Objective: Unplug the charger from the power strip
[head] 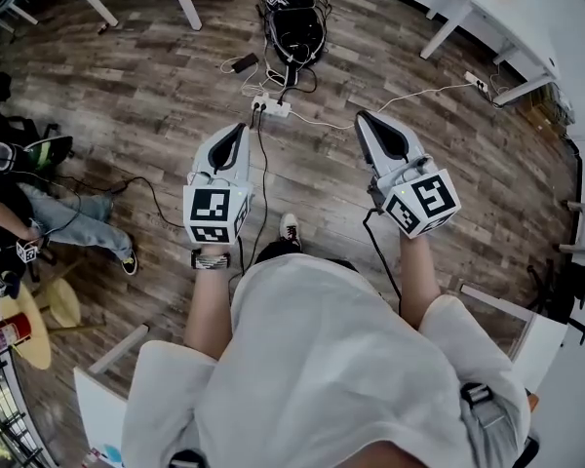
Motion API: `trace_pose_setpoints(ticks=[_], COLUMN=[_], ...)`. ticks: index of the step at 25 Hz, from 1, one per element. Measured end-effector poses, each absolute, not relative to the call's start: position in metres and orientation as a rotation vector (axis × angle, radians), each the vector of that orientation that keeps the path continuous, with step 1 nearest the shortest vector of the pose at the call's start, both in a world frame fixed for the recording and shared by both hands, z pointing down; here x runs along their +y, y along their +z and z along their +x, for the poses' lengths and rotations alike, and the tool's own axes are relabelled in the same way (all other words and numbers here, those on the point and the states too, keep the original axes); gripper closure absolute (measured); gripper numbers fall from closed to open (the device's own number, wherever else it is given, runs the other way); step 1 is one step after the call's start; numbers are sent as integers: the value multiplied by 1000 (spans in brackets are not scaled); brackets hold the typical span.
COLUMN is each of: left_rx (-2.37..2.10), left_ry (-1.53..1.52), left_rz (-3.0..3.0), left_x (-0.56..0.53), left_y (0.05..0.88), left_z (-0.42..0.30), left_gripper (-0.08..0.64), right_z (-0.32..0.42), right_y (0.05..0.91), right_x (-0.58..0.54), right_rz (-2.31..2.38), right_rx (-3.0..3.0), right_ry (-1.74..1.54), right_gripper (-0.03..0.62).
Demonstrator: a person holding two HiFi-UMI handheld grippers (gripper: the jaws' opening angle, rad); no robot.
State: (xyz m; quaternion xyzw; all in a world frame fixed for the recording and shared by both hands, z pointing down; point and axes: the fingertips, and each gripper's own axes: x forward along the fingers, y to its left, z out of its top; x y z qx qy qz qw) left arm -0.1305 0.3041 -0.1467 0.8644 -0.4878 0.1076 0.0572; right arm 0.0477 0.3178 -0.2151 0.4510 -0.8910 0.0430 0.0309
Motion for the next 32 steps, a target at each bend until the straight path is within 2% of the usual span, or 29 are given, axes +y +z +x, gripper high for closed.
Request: trace_pose_setpoints(ticks=[16,32], left_rx=[-1417,-1521], left_ry=[386,412], left_rz=[2582,2472], left_x=[220,128], left_y=[-116,-100], left_z=[-114,-94], left_gripper=[557,557], right_z=[73,94], right_y=[-194,-180], right_x=[238,122], right_rz=[1441,1300], right_rx=[-2704,-2732], right_ry=[212,231], right_gripper=[591,591])
